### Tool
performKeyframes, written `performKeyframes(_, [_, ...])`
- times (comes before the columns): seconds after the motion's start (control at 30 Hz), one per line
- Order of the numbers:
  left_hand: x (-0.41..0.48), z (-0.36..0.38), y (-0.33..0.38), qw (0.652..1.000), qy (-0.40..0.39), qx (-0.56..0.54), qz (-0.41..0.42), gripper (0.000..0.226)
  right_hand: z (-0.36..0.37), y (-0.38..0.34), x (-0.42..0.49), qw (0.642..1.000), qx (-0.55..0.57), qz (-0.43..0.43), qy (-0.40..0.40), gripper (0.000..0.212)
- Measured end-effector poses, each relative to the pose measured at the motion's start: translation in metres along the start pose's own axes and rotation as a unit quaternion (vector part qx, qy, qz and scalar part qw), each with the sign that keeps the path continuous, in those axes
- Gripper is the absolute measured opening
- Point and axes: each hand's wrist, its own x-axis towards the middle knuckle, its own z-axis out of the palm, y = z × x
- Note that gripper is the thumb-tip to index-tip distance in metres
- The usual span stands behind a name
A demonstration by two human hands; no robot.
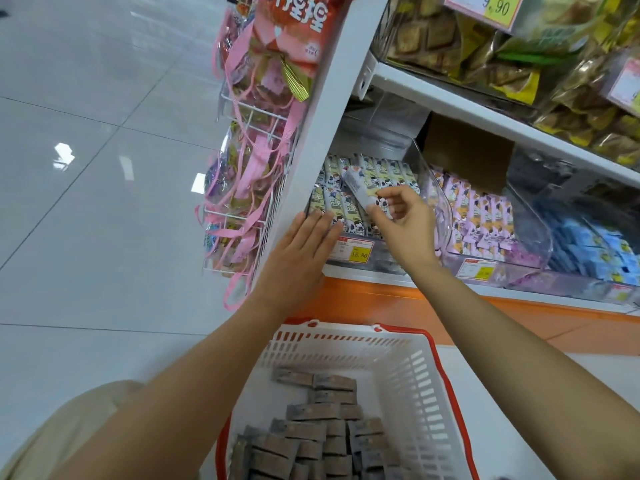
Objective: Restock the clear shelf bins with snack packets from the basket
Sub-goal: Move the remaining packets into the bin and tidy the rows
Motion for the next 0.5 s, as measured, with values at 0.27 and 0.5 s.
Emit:
performKeyframes(0.27, [-0.001, 0.000, 0.001, 1.000, -0.006, 0.010, -0.006, 0.081, 0.029, -0.001, 0.047, 0.995, -0.092, -0.007, 0.026, 0.021])
performKeyframes(0.5, [-0.003, 0.000, -0.001, 1.000, -0.004, -0.003, -0.006, 0.080, 0.054, 0.014, 0.070, 0.978, -0.206, 0.014, -0.021, 0.026])
